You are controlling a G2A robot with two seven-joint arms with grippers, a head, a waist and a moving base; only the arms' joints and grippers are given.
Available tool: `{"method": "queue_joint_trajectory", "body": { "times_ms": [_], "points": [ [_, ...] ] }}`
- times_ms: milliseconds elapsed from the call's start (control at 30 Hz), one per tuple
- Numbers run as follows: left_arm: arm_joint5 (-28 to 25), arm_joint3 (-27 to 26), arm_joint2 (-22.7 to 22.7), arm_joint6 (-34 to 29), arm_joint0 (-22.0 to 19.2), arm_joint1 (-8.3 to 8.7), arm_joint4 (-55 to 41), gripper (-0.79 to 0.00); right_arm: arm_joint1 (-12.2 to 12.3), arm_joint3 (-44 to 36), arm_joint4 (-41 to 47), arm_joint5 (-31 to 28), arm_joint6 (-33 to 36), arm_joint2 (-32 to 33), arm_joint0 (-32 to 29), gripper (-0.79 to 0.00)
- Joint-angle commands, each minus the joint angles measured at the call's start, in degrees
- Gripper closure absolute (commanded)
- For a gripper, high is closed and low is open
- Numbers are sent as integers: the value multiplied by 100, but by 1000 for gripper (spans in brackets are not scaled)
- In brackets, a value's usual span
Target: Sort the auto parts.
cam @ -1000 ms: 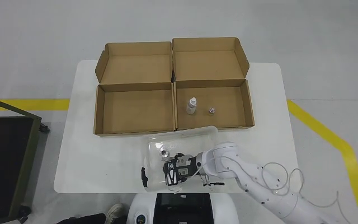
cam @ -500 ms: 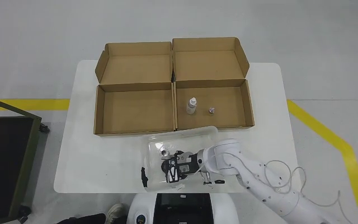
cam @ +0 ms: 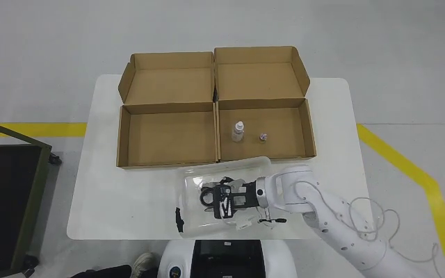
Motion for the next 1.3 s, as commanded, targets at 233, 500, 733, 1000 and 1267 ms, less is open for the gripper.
{"method": "queue_joint_trajectory", "body": {
  "times_ms": [233,500,733,1000,1267],
  "points": [
    [0,0,0,0,0,0,0,-785,69,-360,372,22,-174,445,-53,0],
    [0,0,0,0,0,0,0,-785,118,-734,598,88,-306,864,-18,0],
    [0,0,0,0,0,0,0,-785,138,-784,692,122,-540,1164,65,0],
    [0,0,0,0,0,0,0,-785,188,-877,856,141,-816,1685,97,0],
    [0,0,0,0,0,0,0,-785,238,-1044,899,236,-1091,2187,9,0]
  ]
}}
